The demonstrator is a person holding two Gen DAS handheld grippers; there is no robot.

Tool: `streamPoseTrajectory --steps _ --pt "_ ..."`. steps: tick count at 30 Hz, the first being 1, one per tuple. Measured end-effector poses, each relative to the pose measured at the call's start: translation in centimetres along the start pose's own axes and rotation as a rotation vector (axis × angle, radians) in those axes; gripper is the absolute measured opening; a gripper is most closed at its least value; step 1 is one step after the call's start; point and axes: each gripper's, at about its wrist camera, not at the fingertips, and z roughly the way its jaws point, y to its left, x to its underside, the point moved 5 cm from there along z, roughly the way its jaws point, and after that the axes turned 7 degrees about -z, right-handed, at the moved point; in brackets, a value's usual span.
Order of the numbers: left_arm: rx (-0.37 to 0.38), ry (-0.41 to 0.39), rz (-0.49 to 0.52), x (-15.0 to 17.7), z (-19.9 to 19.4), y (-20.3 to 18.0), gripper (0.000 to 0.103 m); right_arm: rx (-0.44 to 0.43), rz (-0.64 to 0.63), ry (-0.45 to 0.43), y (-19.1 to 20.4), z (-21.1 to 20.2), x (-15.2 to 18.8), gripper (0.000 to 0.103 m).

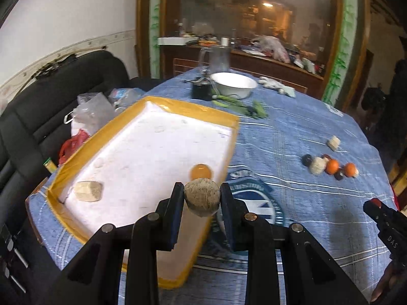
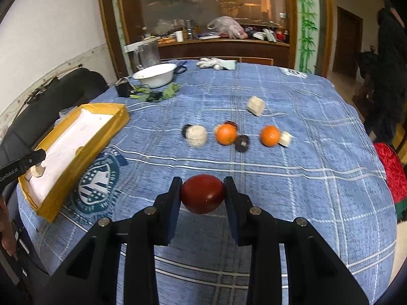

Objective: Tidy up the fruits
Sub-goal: 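Carry both held balls over the yellow tray and lower them inside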

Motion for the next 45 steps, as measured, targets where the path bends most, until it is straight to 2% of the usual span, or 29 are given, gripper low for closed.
streamPoseTrajectory --steps 10,16,20,33,45 --pt "-0.126 0.014 -0.099 -1.2 1.1 6.6 0.028 -0.113 -0.115 -0.034 7.1 1.7 -4.1 0.035" --pt "-0.163 0.042 -0.102 -1.6 2.9 7.8 0.028 -0.204 -0.190 -0.052 12.8 3.9 -7.4 0.035" --pt "-0.180 0.049 -0.108 -1.9 3.8 8.2 0.028 -0.235 -0.232 -0.048 15.8 6.0 -9.1 0.035" --pt "-0.273 0.079 -0.177 -3.9 6.4 11.0 0.028 -0.272 -0.293 0.039 20.6 12.2 -10.7 0.035" --pt "-0.292 0.152 -0.214 -4.3 8.6 12.2 0.028 -0.272 -0.317 0.092 21.9 15.2 -10.9 0.035"
